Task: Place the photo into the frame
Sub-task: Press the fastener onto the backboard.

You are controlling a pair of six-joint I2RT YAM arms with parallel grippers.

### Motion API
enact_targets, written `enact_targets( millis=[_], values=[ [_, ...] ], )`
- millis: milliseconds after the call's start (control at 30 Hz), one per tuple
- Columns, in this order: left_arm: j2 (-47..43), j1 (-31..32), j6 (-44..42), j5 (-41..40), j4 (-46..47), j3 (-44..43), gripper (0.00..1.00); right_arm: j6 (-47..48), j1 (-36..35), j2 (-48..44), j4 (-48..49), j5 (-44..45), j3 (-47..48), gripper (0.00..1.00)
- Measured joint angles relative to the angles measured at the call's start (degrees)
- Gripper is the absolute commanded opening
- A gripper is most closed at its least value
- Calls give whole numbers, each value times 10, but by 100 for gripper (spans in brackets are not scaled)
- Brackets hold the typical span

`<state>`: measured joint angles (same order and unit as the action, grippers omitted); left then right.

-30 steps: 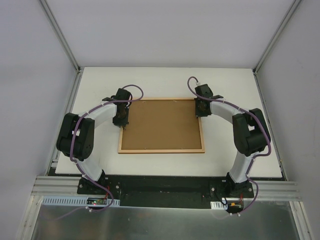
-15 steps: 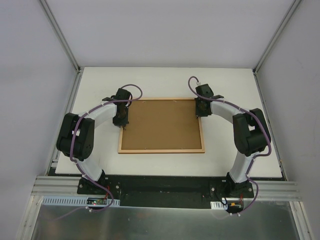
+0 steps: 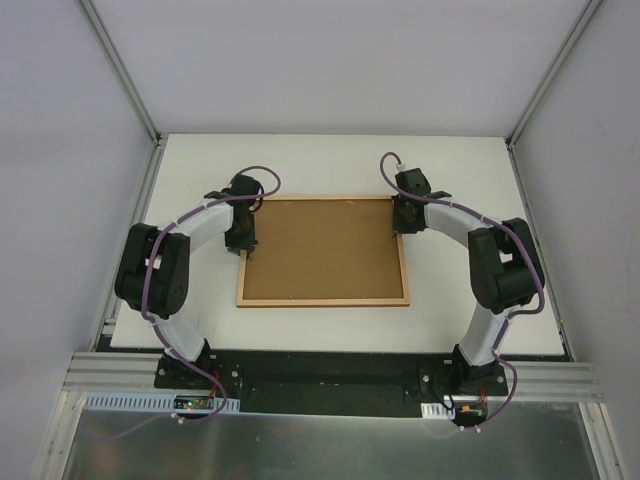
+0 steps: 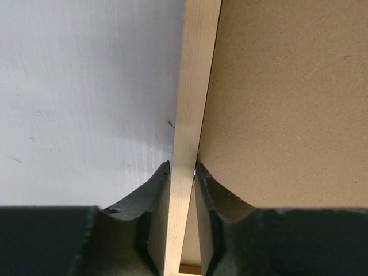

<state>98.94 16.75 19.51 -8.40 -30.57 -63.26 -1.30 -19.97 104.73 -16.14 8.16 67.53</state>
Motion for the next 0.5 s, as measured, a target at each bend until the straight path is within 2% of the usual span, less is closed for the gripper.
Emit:
enact_targets(
  millis=[200,367,400,500],
  values=[
    [-45,-6,12,16,2,2,62,-2,3,-4,0,-8,-4,1],
    [-120,2,11,36,3,2,73,-4,3,-5,-6,-10,-4,1],
    [-137,13,11,34,4,2,74,-5,3,-6,-8,-10,-4,2],
    [-182,92,12,13,10,2,75,-8,3,-6,-11,-11,-4,26]
  ],
)
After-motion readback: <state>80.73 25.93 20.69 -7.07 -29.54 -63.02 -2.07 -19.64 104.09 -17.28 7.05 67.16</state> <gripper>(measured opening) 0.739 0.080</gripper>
